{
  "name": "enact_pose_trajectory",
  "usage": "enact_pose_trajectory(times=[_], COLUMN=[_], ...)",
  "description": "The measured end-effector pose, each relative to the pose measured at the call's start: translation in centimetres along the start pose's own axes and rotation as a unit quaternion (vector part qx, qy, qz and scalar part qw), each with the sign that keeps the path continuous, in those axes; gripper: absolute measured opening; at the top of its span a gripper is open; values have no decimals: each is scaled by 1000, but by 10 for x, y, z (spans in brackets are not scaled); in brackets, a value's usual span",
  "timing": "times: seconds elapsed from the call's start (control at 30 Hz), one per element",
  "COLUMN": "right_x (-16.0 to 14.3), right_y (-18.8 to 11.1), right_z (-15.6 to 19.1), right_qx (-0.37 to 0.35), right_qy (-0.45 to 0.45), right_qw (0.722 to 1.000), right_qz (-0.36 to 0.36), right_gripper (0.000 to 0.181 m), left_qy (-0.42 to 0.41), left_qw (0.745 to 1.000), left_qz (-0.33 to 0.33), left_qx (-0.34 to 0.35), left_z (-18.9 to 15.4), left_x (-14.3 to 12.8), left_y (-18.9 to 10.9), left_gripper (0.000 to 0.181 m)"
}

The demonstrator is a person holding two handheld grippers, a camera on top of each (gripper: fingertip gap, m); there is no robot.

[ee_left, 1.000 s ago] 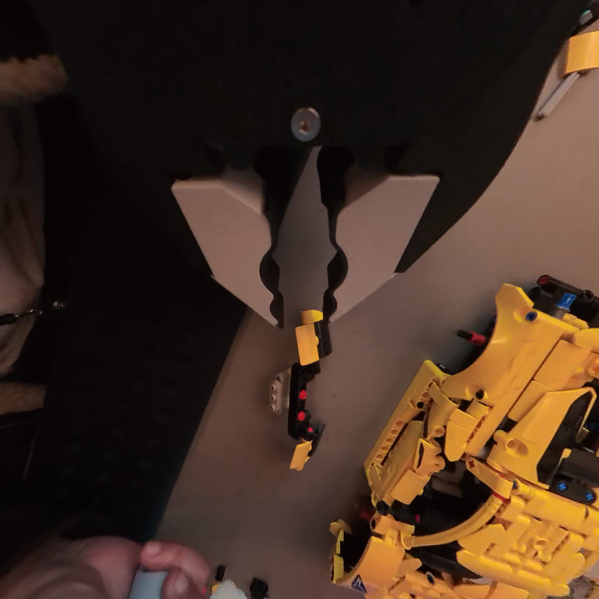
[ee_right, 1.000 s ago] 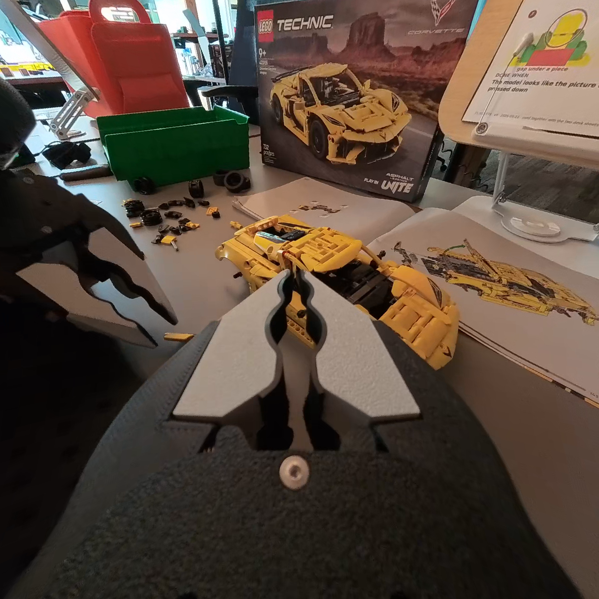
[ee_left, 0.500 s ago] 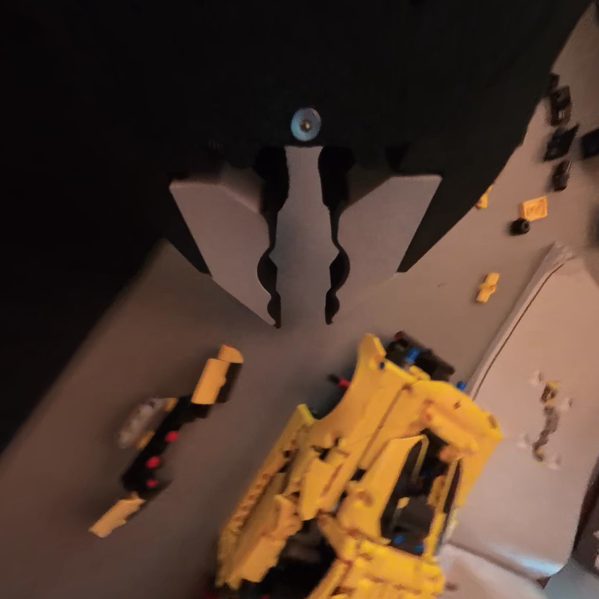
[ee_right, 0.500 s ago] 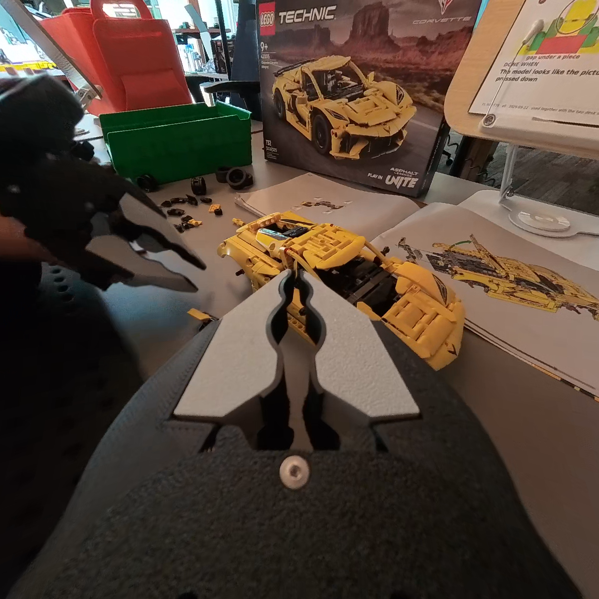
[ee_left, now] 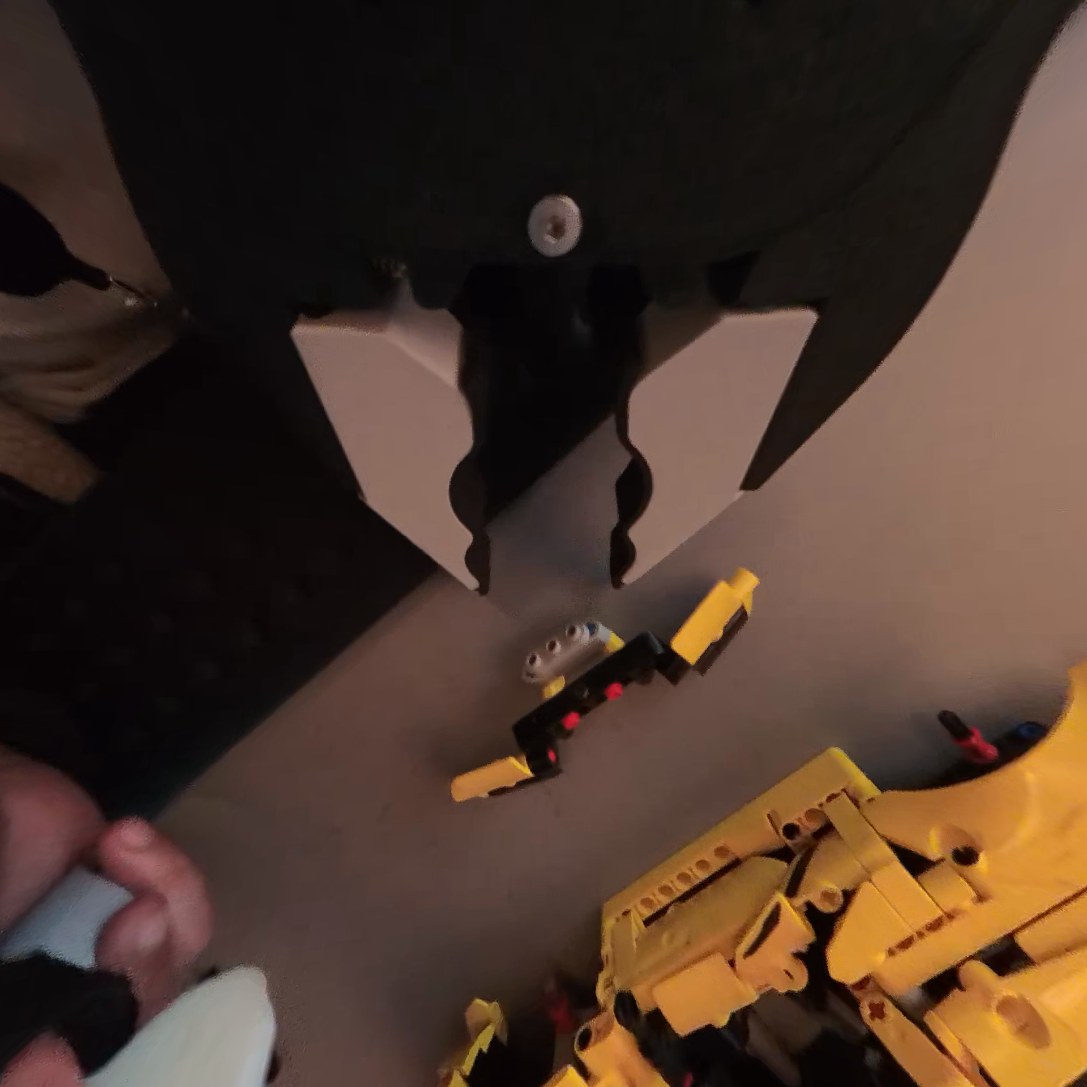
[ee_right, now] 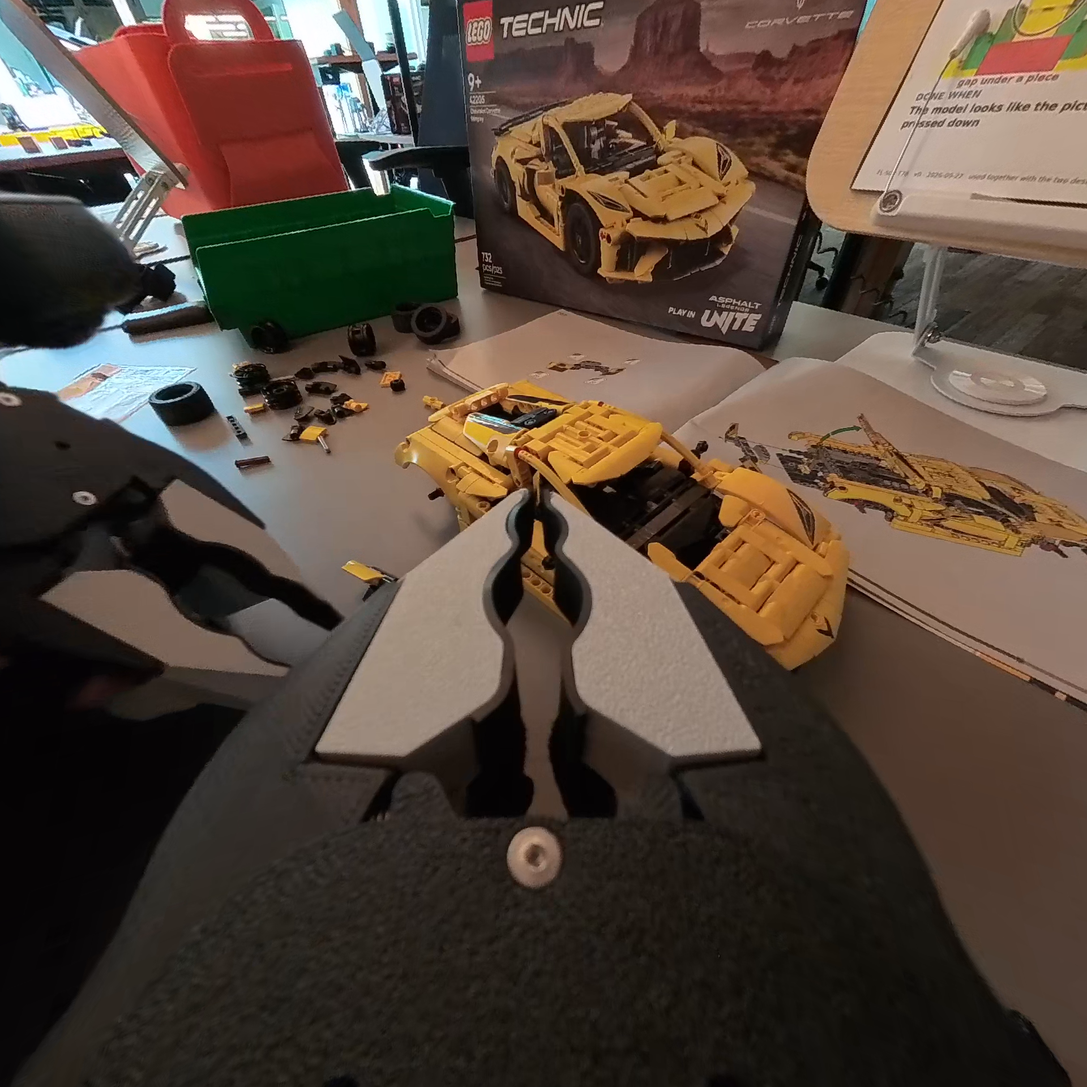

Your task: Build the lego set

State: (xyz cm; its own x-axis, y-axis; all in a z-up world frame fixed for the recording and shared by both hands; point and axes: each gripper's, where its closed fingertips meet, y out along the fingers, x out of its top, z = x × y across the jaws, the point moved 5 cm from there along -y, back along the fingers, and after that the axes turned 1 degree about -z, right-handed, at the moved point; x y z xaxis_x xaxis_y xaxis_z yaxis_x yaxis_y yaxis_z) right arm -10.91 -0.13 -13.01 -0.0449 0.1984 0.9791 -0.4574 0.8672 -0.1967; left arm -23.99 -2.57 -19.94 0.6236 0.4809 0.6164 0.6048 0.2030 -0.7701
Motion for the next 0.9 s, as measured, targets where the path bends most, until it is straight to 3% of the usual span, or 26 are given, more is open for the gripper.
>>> enact_pose_trajectory(times=[0.27,0.4,0.47,0.6,0.73,0.9], right_x=[-1,-2,-2,-2,-3,-6], right_y=[-1,-1,-1,-1,0,4], right_z=[-1,-1,-1,-1,5,14], right_qx=[9,16,19,25,39,43], right_qy=[18,29,34,39,26,-18], right_qw=[1000,999,999,999,999,999], right_qz=[-1,3,4,3,7,19], right_gripper=[0,1,1,1,2,3], left_qy=[32,78,95,177,315,338], left_qw=[999,993,992,984,943,920], left_qz=[-2,-25,-33,-11,30,73], left_qx=[42,80,78,4,-100,-186], left_z=[2,11,16,21,45,81], left_x=[23,31,31,16,-11,-20], left_y=[21,22,18,1,-34,-53], left_gripper=[55,31,31,31,29,25])
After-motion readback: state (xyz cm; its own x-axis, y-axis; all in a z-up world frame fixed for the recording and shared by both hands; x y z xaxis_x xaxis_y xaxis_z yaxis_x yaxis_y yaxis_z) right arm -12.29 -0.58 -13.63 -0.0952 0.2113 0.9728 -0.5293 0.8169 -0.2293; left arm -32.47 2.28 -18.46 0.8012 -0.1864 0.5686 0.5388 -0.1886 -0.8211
